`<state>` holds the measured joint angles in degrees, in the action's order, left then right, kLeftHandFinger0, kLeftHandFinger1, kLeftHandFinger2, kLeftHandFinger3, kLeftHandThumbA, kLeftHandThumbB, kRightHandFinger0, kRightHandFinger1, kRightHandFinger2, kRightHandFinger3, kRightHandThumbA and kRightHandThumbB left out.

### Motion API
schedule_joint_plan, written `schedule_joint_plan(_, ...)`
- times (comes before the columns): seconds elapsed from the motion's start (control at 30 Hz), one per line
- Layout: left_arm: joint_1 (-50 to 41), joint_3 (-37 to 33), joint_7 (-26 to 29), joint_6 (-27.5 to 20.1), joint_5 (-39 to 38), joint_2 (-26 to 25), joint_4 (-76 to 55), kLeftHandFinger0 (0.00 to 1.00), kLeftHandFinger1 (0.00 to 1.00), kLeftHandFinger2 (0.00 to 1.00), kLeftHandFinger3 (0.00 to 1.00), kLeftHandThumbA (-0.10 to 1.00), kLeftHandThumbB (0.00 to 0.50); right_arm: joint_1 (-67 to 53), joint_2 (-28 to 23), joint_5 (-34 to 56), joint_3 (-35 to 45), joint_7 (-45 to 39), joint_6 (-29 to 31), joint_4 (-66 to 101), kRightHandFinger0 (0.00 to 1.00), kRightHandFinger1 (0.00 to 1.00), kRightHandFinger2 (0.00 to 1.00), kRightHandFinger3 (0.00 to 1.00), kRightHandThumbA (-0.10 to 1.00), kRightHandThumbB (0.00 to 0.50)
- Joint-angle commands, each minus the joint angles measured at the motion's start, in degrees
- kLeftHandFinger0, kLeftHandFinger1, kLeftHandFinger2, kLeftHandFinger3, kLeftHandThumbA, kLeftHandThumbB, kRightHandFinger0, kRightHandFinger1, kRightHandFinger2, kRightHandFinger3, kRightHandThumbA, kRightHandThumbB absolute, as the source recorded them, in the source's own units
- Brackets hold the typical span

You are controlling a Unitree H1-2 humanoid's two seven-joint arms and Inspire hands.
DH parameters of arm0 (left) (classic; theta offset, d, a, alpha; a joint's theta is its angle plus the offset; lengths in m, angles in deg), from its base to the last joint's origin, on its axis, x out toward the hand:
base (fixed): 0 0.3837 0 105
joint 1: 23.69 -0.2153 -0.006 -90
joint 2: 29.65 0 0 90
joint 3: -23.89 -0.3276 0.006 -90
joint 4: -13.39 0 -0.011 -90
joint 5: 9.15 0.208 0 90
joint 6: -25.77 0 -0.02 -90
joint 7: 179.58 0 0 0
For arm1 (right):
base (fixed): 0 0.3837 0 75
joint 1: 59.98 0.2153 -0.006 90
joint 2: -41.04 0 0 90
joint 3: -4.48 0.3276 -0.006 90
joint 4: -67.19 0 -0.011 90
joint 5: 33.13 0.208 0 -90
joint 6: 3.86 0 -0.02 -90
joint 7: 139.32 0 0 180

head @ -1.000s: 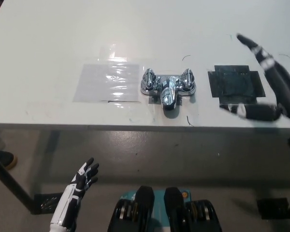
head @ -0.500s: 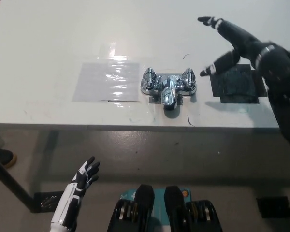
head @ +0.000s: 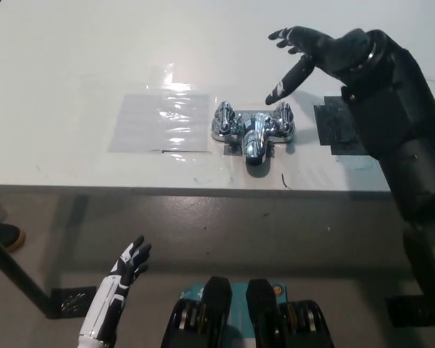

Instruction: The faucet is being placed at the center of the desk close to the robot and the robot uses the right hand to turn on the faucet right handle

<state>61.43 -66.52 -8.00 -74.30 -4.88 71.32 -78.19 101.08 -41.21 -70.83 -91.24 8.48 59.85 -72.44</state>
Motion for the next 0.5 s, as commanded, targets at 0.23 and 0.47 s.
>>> schedule_joint_plan(0.23, 0.2, -0.5, 1.7, -3.9, 1.8, -0.4, 0.6, 1.00, 1.00, 1.00, 1.00, 1.00, 0.500, 11.2, 0.9, 3.6, -1.8, 6.2, -0.4, -12.8, 1.00, 1.00, 1.00, 1.00, 1.00, 0.116)
schedule_joint_plan(0.47, 0.4, -0.3, 2.0, -4.1, 2.3, -0.5, 1.0, 1.00, 1.00, 1.00, 1.00, 1.00, 0.500, 13.0, 0.8, 6.4, -0.4, 11.0, -0.6, -20.3, 1.00, 1.00, 1.00, 1.00, 1.00, 0.118)
